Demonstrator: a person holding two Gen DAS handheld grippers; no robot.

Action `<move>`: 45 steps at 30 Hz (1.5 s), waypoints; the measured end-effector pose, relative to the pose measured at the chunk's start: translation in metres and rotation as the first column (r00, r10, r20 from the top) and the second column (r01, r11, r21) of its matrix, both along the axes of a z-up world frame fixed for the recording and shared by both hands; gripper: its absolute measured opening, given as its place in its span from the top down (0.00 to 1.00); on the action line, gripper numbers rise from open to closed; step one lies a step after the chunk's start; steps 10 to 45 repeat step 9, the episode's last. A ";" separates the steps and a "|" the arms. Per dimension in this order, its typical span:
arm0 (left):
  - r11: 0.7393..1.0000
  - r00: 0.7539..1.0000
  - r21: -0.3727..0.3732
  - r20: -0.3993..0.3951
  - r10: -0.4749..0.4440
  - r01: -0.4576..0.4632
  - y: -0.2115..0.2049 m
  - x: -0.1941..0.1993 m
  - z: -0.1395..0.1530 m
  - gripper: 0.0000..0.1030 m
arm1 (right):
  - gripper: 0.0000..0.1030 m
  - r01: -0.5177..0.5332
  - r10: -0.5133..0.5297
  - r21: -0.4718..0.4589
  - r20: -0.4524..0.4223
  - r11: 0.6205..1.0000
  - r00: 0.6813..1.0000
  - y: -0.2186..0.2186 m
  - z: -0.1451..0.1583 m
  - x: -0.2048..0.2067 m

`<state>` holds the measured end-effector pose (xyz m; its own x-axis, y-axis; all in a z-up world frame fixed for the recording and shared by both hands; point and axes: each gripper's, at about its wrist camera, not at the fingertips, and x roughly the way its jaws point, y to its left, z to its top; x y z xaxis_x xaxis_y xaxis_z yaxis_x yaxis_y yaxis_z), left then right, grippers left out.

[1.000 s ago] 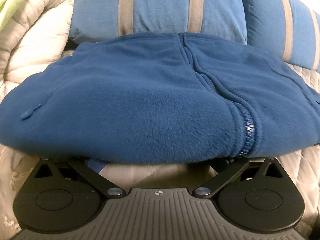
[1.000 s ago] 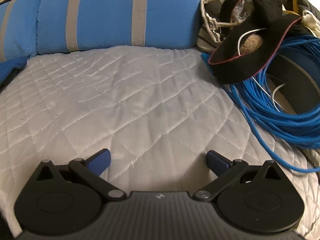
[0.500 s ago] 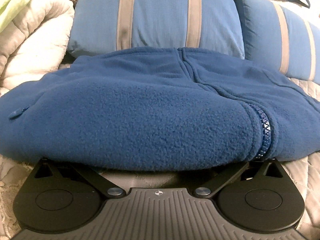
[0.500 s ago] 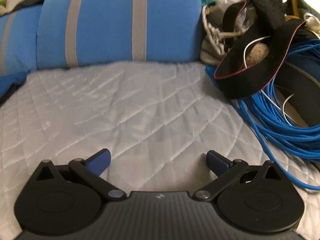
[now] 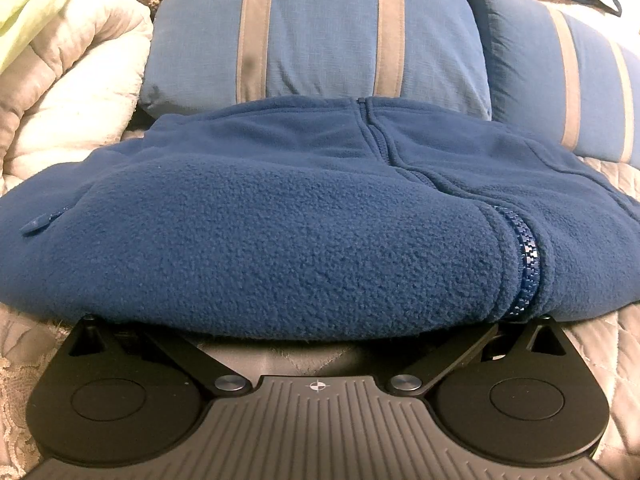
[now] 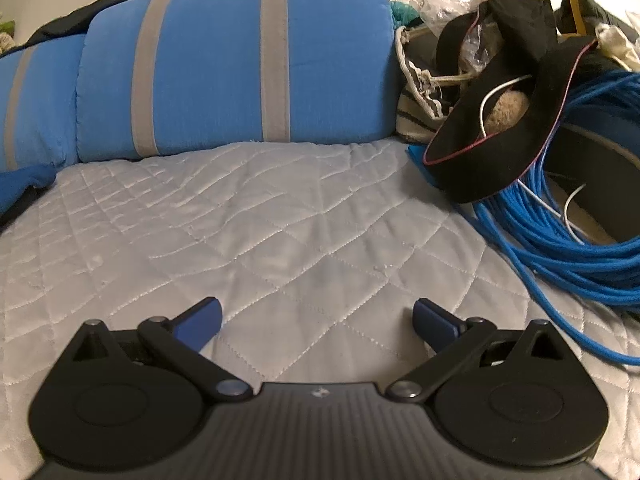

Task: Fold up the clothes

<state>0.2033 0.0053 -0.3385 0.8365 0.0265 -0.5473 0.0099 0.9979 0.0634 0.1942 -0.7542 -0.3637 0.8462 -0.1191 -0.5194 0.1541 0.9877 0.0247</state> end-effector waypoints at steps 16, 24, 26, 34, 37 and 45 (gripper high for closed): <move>1.000 1.000 -0.002 0.004 -0.002 0.002 0.002 -0.001 -0.001 0.00 | 0.00 0.001 -0.001 0.004 -0.003 1.000 1.000 0.000 0.000 0.000; 1.000 1.000 -0.002 0.004 -0.002 0.002 0.002 -0.001 -0.001 0.00 | 0.00 0.001 -0.001 0.004 -0.003 1.000 1.000 0.000 0.000 0.000; 1.000 1.000 -0.002 0.004 -0.002 0.002 0.002 -0.001 -0.001 0.00 | 0.00 0.001 -0.001 0.004 -0.003 1.000 1.000 0.000 0.000 0.000; 1.000 1.000 -0.002 0.004 -0.002 0.002 0.002 -0.001 -0.001 0.00 | 0.00 0.001 -0.001 0.004 -0.003 1.000 1.000 0.000 0.000 0.000; 1.000 1.000 -0.002 0.004 -0.002 0.002 0.002 -0.001 -0.001 0.00 | 0.00 0.001 -0.001 0.004 -0.003 1.000 1.000 0.000 0.000 0.000; 1.000 1.000 -0.002 0.004 -0.002 0.002 0.002 -0.001 -0.001 0.00 | 0.00 0.001 -0.001 0.004 -0.003 1.000 1.000 0.000 0.000 0.000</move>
